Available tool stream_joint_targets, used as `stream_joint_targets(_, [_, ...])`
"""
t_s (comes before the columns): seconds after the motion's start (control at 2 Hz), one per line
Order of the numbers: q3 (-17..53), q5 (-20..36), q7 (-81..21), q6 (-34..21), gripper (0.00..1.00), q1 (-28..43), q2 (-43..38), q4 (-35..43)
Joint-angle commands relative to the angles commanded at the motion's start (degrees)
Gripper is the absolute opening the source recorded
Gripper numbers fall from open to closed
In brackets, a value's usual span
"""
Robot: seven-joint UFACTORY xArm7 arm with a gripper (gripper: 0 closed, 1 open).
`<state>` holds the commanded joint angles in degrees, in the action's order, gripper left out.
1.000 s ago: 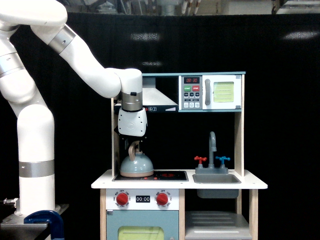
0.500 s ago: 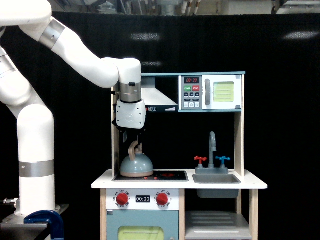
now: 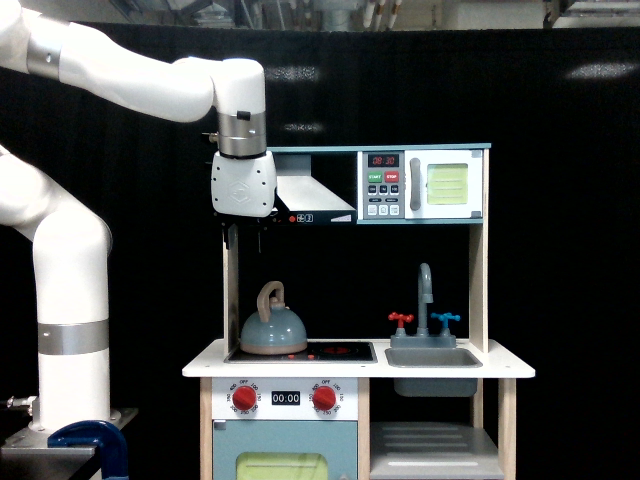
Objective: Place the teapot on the stove
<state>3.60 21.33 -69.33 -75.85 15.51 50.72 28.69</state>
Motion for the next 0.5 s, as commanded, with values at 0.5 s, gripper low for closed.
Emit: stream_joint_targets(0.5, [2.9,-2.6,-0.5,-2.8,1.00,-0.2,2.8,-0.3])
